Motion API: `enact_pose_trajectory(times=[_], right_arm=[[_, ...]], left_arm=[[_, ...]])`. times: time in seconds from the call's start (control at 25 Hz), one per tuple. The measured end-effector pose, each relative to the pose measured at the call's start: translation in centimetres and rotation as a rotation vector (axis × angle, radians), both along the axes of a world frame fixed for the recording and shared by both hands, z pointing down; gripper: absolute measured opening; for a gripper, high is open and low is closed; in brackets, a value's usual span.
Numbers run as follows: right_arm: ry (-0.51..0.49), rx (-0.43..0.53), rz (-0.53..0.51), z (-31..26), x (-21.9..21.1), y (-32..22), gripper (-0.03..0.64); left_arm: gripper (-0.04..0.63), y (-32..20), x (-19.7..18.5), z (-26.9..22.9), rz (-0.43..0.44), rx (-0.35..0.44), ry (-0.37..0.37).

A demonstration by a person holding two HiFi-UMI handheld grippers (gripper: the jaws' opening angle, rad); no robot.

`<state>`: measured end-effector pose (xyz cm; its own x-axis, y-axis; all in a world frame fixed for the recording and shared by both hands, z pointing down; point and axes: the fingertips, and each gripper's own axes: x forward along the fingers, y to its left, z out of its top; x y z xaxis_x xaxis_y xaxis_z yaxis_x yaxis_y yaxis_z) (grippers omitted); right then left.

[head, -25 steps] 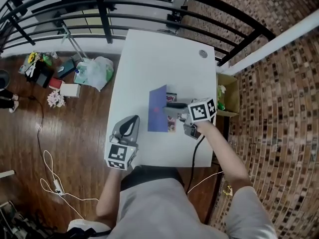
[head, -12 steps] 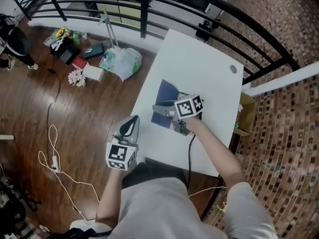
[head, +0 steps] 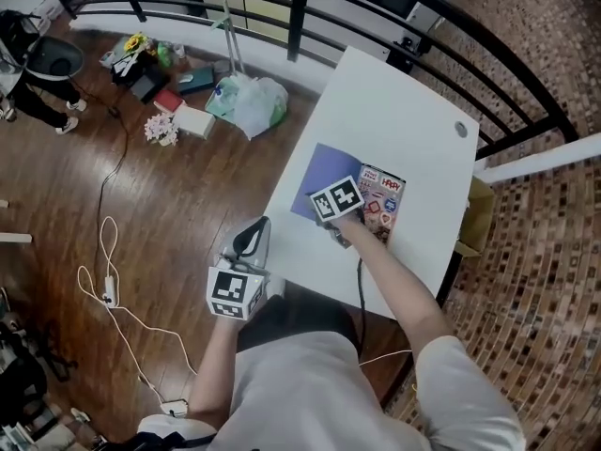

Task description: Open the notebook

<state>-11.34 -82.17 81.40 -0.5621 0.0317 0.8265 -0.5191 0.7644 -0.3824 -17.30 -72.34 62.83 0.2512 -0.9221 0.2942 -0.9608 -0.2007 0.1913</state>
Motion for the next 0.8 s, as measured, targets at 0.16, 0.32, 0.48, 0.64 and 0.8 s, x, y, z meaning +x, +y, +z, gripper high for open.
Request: enact_pose_trajectory(times=[0.16, 0.32, 0.48, 0.64, 0.8], right_arm=[[0.110, 0.113, -0.013, 0.2, 0.0, 0.5, -0.011], [0.036, 0.180, 0.092, -4.1, 0.7, 2.3, -0.011], [-0.221, 0.271, 0.274, -13.1, 2.9, 5.3, -0.011], [-0.422, 0.419, 0.434, -21.2, 8.3, 8.3, -0.011], [-0.512, 0.566, 0.592, -26.1, 13.6, 12.5, -0.011]], left_arm=[[0.015, 1.1, -0.2, -0.6, 0.041, 0.013, 0.018], [0.015, 2.0, 0.4, -2.9, 0.102, 0.041, 0.037], [0.015, 2.7, 1.9, -5.9, 0.159, 0.113, 0.046], [0.015, 3.0, 6.1, -8.8, 0.242, 0.200, 0.049], [0.015, 5.3, 9.7, -10.7, 0.288, 0.257, 0.036]])
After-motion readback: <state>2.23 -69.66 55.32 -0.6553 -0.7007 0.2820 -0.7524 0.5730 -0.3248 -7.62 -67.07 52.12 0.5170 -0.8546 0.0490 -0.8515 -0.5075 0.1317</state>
